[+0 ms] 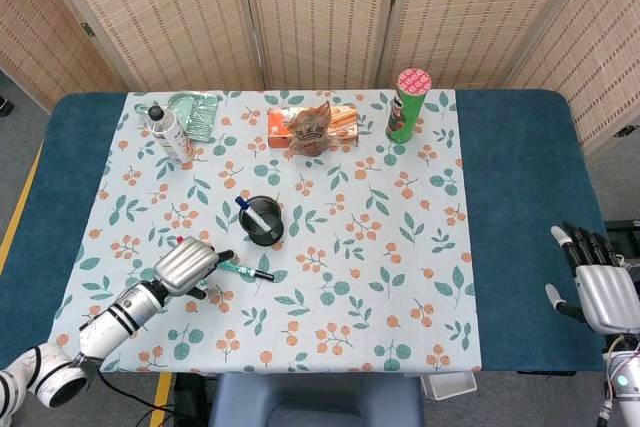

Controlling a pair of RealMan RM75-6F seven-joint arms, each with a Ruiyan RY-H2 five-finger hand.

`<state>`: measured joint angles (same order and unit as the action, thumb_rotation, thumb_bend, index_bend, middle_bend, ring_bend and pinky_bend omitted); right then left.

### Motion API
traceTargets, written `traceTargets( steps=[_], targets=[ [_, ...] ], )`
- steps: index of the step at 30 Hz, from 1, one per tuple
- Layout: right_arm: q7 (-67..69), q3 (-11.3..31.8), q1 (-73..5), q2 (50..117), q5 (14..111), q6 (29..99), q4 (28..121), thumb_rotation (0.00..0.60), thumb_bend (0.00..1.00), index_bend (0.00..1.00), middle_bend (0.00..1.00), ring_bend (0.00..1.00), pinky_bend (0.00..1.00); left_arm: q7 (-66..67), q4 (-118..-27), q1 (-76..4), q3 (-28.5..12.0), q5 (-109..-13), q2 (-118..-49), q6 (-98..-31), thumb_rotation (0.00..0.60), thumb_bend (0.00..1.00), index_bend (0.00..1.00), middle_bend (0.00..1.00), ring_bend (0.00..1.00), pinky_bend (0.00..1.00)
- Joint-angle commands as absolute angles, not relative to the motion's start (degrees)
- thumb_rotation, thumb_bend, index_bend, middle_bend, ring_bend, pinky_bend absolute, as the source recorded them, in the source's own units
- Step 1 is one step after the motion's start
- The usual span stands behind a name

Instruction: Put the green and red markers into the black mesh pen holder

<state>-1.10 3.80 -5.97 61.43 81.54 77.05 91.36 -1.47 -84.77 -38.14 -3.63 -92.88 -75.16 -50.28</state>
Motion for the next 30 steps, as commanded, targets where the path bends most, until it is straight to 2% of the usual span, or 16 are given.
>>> traceTargets(
  steps=[1,9,18,30],
  targets=[
    [-0.4,3.9,-6.4,61.2,81.0,76.2,91.1,0.600,0.35,0.03,0.00,0.00,0.00,-1.0,-83.0,-39.7,-4.5,-90.5,-77.3,-48.4,0.600,0.23,0.40,0.94,0.65,0.82],
    [1.5,4.0,-6.8,60.8,80.5,75.4,90.5,0.600,0.35,0.03,0.00,0.00,0.00,1.5,-79.5,-41.8,-4.9,-86.0,-82.1,-45.3,0.600,0.23,0.41,0.94,0.65,0.82],
    [4.9,3.6,-7.4,59.8,81.0,73.9,89.7,0.600,0.35,0.03,0.00,0.00,0.00,10.3,-78.0,-43.2,-5.8,-78.7,-86.3,-43.5,0.600,0.23,0.46,0.95,0.66,0.83],
    [8.0,3.1,-7.2,58.8,82.2,74.5,89.2,0.600,0.35,0.03,0.00,0.00,0.00,18.3,-77.4,-44.7,-5.5,-72.4,-88.0,-42.4,0.600,0.31,0.51,0.95,0.67,0.84]
  ],
)
